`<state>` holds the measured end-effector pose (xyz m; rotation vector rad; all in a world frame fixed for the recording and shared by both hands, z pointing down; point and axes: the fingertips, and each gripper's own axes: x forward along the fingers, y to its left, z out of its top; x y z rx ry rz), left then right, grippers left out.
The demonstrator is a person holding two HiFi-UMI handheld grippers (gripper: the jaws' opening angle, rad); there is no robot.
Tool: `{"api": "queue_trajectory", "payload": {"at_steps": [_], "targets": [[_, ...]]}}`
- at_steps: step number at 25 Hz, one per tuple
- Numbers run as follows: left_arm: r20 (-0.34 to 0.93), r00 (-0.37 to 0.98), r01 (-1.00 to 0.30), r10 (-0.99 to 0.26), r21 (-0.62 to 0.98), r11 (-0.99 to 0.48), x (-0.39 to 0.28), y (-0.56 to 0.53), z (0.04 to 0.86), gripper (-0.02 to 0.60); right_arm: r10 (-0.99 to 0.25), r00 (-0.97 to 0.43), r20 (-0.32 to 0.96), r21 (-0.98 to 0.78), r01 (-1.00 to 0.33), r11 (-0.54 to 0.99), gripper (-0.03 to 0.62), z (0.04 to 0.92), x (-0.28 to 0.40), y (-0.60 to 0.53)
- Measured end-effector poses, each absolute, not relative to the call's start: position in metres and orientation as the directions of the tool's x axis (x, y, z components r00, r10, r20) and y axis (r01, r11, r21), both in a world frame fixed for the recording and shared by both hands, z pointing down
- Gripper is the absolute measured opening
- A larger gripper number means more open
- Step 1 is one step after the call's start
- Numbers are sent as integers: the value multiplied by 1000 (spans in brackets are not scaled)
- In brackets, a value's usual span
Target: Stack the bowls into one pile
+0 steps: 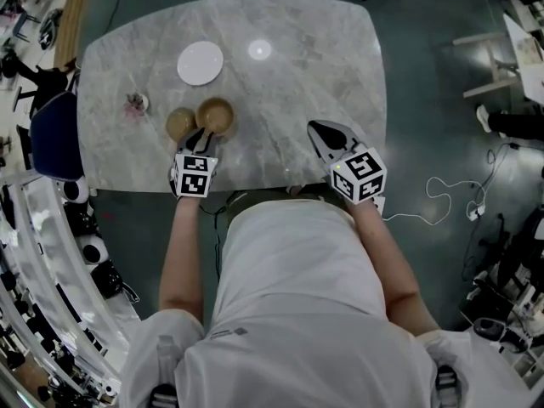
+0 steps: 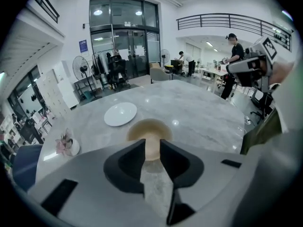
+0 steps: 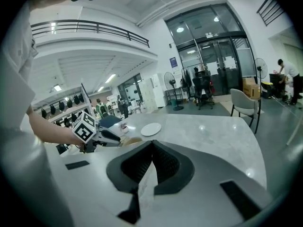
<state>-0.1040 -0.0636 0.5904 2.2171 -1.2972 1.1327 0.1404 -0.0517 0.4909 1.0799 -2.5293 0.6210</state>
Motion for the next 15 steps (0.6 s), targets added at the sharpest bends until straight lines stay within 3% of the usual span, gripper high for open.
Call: {"api": "queue_trajectory", "payload": {"at_steps": [15], "targets": [[786,209,-910,-582,-61,-411,-208,-49,606,180,-530,-712,462,-260,-679,686,9,490,45,-66]]}}
